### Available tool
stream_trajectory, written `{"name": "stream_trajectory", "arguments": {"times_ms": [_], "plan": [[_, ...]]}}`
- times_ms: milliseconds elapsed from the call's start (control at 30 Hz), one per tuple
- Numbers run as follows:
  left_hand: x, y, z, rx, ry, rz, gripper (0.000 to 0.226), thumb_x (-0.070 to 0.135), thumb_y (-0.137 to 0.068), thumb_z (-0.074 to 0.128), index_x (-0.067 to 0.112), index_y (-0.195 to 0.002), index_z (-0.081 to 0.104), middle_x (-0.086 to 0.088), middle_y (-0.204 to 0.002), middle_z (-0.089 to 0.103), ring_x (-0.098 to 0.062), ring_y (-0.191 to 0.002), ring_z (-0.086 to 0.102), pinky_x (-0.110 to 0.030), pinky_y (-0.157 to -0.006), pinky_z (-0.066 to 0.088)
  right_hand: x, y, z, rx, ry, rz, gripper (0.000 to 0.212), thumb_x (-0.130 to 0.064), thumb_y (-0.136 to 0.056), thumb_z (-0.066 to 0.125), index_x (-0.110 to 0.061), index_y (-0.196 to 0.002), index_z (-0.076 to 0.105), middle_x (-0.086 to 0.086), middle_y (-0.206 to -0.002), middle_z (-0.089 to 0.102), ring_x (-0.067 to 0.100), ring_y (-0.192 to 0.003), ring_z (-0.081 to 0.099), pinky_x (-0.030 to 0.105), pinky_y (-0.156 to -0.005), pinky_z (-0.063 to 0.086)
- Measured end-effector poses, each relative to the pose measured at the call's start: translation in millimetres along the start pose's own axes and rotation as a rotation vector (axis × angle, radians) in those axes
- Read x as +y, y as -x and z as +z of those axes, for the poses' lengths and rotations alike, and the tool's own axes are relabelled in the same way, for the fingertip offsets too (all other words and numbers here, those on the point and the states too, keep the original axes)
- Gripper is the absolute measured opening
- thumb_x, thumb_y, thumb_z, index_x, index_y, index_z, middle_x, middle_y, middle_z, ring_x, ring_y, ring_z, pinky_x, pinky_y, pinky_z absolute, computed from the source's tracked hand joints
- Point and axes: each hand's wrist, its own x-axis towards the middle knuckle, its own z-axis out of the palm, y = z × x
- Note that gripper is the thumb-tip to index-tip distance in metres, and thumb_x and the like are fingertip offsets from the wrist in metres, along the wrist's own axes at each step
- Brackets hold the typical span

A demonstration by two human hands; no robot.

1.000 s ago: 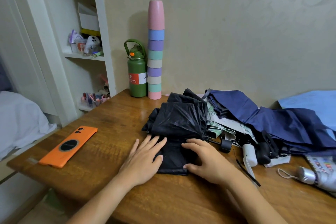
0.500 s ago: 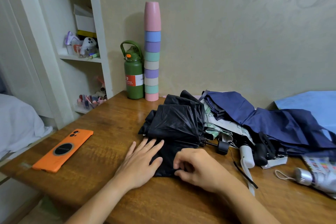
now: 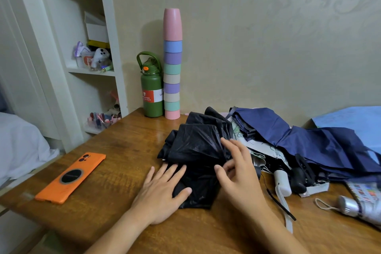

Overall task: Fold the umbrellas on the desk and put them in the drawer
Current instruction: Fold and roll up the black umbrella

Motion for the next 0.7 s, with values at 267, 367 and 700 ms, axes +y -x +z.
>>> {"name": "stream_trajectory", "arguments": {"times_ms": [267, 367, 700], "plan": [[-10.4, -3.0, 2.2, 0.252, 0.317, -0.009, 0.073, 0.076, -0.087, 0.029, 0.039, -0.146, 0.048, 0.026, -0.143, 0.044, 0.001, -0.143, 0.032, -0.034, -0.125, 0.02, 0.3, 1.1, 3.1, -0.111, -0.211, 0.13, 0.072, -0.028, -0.092, 0.075, -0.041, -0.15, 0.033, -0.017, -0.101, 0.06, 0.008, -0.064, 0.06, 0.025, -0.068, 0.052], [-11.5, -3.9, 2.8, 0.312, 0.377, -0.037, 0.071, 0.075, -0.086, 0.025, 0.034, -0.131, 0.061, 0.022, -0.126, 0.054, 0.0, -0.128, 0.044, -0.032, -0.112, 0.035, -1.5, 1.2, 2.2, -0.136, -0.135, 0.064, 0.067, -0.03, -0.088, 0.079, -0.045, -0.141, 0.04, -0.017, -0.094, 0.058, 0.008, -0.064, 0.058, 0.017, -0.063, 0.046], [-12.4, -2.2, -6.1, 0.301, 1.164, -0.337, 0.088, 0.091, -0.085, 0.031, 0.027, -0.136, 0.063, 0.012, -0.136, 0.06, -0.015, -0.139, 0.048, -0.033, -0.119, 0.032, -8.9, 0.6, -0.3, -0.454, 0.006, -0.289, 0.027, -0.036, -0.081, 0.083, -0.026, -0.088, 0.059, -0.009, -0.093, 0.057, 0.012, -0.083, 0.056, 0.02, -0.072, 0.043]]}}
